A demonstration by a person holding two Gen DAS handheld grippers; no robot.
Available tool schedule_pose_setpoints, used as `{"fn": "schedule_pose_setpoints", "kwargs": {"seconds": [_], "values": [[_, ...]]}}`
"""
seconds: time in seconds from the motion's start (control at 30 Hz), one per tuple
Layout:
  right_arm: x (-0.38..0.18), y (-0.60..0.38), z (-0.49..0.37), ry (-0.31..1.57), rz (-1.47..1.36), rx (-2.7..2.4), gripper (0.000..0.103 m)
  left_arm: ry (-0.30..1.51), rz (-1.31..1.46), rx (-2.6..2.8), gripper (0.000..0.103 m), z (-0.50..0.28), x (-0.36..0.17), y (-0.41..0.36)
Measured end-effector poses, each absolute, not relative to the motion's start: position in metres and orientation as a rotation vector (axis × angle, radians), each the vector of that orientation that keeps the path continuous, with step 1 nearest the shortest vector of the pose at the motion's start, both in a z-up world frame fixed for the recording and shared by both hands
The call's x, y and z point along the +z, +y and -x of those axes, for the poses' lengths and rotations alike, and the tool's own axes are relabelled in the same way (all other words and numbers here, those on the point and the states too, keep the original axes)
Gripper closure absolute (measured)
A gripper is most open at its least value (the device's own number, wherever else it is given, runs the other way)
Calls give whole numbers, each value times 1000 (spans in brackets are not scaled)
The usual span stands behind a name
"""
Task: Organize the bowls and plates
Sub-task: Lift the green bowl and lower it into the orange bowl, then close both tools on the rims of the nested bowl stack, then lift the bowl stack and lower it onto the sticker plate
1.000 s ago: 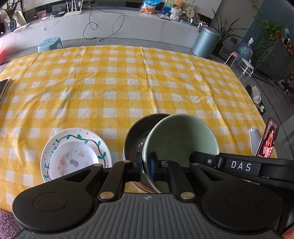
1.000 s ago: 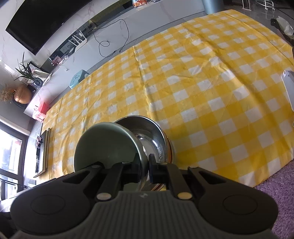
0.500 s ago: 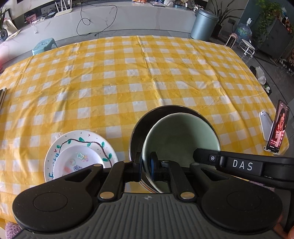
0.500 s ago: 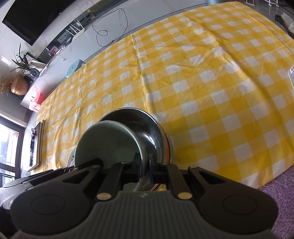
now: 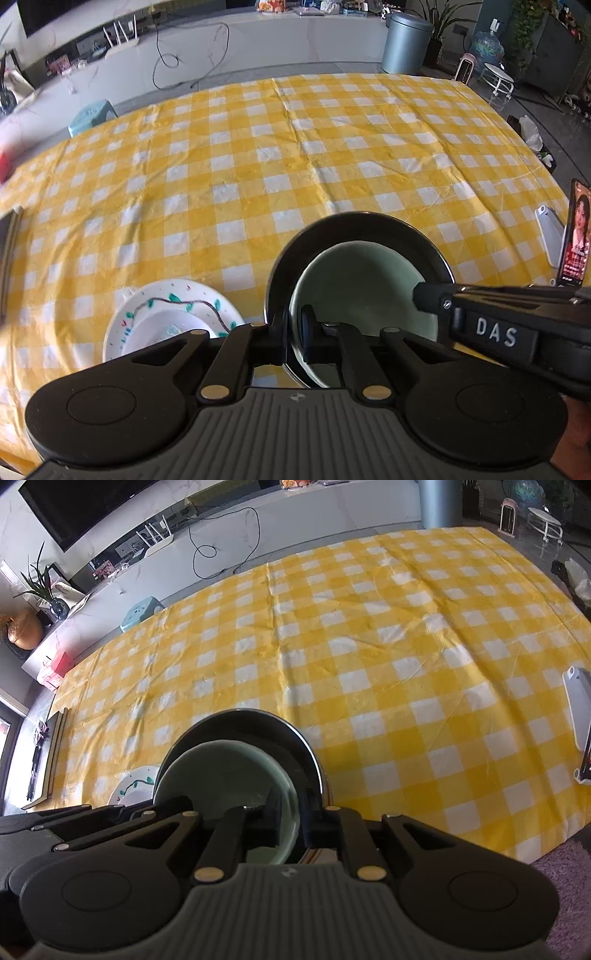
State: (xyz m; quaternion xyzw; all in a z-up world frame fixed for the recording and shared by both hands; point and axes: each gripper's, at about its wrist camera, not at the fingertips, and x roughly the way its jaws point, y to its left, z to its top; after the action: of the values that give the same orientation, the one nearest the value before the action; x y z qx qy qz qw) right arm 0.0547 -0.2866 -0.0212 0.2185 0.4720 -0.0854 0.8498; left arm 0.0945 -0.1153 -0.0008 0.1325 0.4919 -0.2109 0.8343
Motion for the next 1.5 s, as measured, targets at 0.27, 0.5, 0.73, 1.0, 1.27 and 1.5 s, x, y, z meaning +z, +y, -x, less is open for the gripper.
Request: {"fn": "schedule_pose_setpoints", "kwargs": {"seconds": [0.27,0.5,0.73,1.0,1.27,1.5], "values": [[-12,-289,-53,938,-466,-170,78,964,-285,-435,94,-91,12,-114],[-2,-283,-43,828,-450,-136,69,834,-231,-427,77,-86,31,-108],[-1,-292,-33,774,-480,-164,57,777,-171,-429,50,-82,35,-92],[-22,-306,-19,785,-575,-197,48,829,38,-408,34,-81,20,-55],[-50,-312,-11,806,-738,-194,42,962,321,-376,31,-86,-13,-28],[-63,-310,-10,849,-753,-205,41,1014,334,-369,31,-88,-28,-32]]}}
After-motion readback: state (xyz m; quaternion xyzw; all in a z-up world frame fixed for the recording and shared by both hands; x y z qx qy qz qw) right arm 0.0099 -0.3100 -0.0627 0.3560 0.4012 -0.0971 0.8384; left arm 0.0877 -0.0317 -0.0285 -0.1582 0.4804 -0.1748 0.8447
